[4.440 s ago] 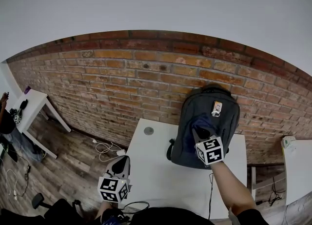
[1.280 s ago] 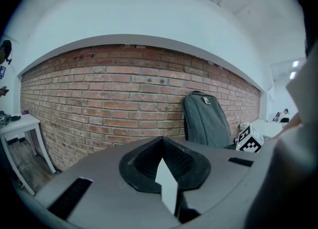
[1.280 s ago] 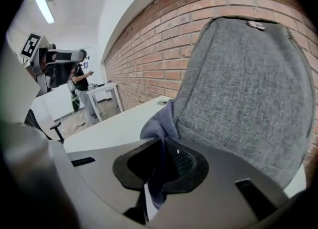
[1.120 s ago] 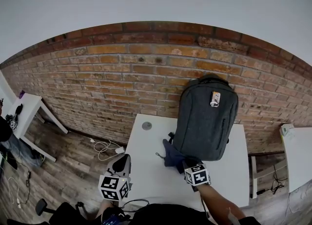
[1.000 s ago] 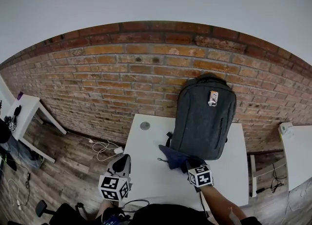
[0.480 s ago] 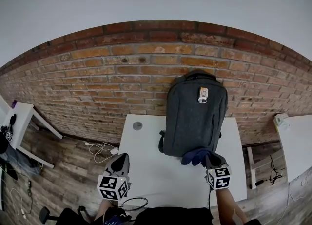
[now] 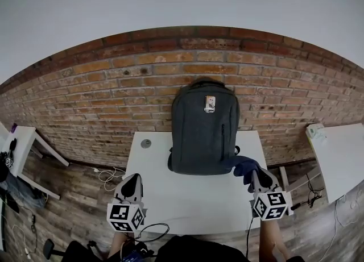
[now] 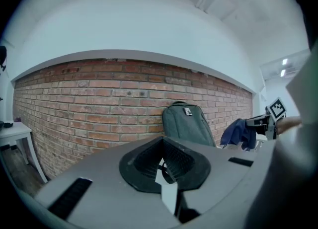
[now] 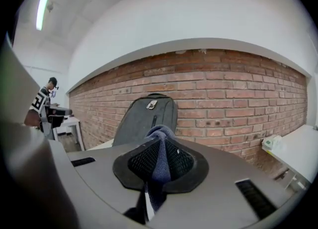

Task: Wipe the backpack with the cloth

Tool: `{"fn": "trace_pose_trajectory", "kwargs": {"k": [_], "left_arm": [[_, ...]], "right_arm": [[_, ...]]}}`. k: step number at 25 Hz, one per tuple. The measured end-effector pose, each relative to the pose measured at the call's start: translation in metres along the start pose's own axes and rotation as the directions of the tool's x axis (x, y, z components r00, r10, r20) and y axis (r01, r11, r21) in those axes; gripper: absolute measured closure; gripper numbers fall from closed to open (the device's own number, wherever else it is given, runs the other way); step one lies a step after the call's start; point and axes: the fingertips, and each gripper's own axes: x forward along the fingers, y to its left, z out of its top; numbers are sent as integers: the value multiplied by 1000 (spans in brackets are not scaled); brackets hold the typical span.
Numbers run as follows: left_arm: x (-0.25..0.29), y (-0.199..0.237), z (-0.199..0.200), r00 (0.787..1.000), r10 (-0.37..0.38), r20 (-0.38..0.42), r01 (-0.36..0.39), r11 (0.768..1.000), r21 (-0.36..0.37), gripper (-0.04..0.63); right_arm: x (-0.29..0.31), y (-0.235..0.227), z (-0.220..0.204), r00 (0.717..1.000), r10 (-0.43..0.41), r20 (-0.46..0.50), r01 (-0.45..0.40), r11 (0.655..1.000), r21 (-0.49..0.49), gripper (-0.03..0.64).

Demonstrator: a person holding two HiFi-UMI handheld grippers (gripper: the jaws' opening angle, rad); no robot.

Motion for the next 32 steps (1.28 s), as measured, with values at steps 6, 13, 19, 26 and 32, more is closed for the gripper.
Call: {"fn": "trace_pose_trajectory", "kwargs": {"k": [6, 13, 19, 26, 32], "left_arm": [[-41, -63, -14, 1000, 2, -8, -2, 1000, -17, 597], [-110, -121, -39, 999, 47, -24, -48, 999, -11, 598], [-158, -135, -53, 993, 109, -42, -109, 994, -13, 598], [-159, -160, -39, 998, 63, -20, -63, 998, 9, 598], [-168, -177, -30, 1000, -3, -4, 3, 1000, 28, 598]], "right_arm": [[-80, -27, 22, 998, 7, 69, -5, 1000, -18, 588], [-166, -46, 23, 991, 41, 124, -29, 995, -96, 586], [-204, -60, 14, 988, 42, 152, -34, 998, -60, 588], [-238, -61, 19, 978, 46, 203, -28, 995, -91, 588], [-259, -51, 15, 979, 42, 198, -29, 997, -66, 587]]}}
